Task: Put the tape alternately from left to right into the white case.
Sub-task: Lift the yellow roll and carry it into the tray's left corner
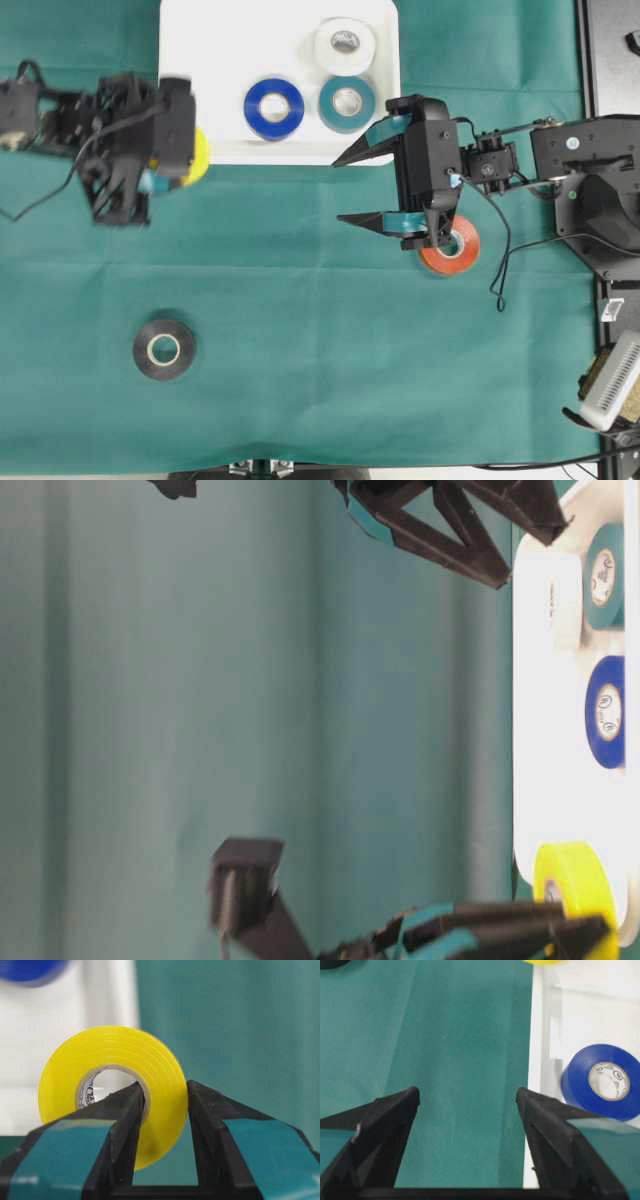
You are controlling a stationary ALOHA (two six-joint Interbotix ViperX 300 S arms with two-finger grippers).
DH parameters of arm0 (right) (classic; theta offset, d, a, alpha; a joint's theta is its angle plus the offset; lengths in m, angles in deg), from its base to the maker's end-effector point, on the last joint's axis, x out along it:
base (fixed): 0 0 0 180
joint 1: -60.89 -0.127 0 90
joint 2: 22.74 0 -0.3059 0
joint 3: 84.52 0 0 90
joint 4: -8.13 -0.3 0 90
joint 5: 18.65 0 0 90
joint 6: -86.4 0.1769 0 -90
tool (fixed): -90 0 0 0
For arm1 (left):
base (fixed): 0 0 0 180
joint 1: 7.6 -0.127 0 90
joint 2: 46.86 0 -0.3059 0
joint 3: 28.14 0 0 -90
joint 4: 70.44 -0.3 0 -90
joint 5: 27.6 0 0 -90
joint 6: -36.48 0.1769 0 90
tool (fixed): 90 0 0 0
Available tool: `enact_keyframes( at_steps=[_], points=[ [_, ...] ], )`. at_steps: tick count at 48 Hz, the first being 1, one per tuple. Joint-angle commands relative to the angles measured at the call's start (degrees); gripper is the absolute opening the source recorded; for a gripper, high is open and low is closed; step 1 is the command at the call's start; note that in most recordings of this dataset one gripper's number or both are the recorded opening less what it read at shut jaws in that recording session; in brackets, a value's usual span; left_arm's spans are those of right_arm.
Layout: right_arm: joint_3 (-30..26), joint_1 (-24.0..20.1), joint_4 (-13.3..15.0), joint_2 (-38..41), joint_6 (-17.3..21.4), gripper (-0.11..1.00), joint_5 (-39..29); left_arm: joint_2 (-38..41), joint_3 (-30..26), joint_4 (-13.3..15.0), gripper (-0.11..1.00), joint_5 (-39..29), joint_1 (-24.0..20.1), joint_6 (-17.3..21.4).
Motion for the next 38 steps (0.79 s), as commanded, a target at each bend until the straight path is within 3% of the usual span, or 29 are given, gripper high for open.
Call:
enact_keyframes(
  at_steps=[1, 18, 38],
  points=[
    [-1.2, 0.0, -0.2, -0.5, 0.1, 0.81, 0.4, 0.5, -2.1, -0.1, -0.03, 0.5, -2.0, 0.1],
    [-1.1, 0.0, -0.2, -0.5, 0.1, 0.81, 0.4, 4.3, -4.1, -0.2, -0.03, 2.8, -9.1, 0.5],
    [-1.1, 0.0, -0.2, -0.4, 0.1, 0.81, 0.4, 7.3, -7.2, -0.2, -0.03, 5.6, -14.5, 6.6]
  ],
)
